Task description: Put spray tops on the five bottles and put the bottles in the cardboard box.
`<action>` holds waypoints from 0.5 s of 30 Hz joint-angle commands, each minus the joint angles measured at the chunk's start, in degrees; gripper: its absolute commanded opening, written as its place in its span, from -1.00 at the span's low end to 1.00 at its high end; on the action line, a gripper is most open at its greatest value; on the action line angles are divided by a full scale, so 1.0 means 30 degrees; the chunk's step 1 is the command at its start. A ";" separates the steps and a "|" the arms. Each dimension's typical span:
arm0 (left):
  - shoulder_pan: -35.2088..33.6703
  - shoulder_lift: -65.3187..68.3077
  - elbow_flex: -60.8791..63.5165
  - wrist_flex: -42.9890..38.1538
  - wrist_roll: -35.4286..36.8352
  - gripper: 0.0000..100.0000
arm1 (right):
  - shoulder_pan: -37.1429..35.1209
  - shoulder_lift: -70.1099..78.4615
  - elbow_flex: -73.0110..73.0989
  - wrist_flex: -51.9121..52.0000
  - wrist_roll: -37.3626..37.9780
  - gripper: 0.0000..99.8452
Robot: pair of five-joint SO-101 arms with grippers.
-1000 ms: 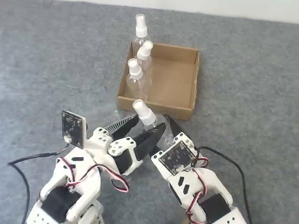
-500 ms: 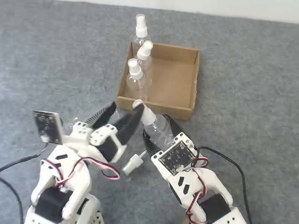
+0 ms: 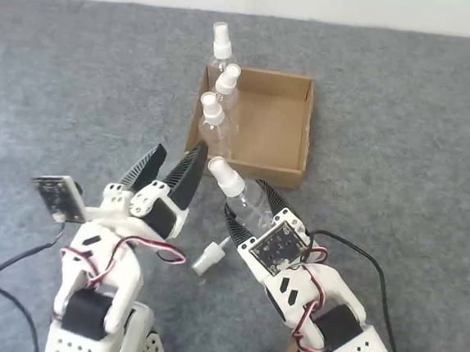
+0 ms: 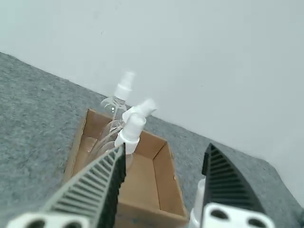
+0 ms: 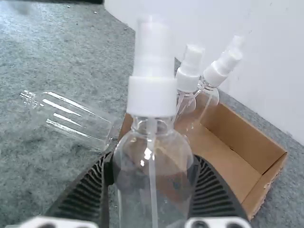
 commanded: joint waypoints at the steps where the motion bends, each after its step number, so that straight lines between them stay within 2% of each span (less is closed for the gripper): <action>1: 0.0674 -0.0352 0.0718 -0.1729 -0.0615 -0.51 | -0.0161 -0.0601 0.0322 -0.0337 0.0293 -0.88; 6: 0.2667 -0.0352 0.1509 -0.1700 -0.2051 -0.51 | -0.0103 -0.0601 0.0322 -0.0337 0.0293 -0.88; 15: 0.2901 -0.0352 0.0103 0.0850 -0.2051 -0.51 | -0.0044 -0.0601 0.0322 -0.0337 0.0293 -0.88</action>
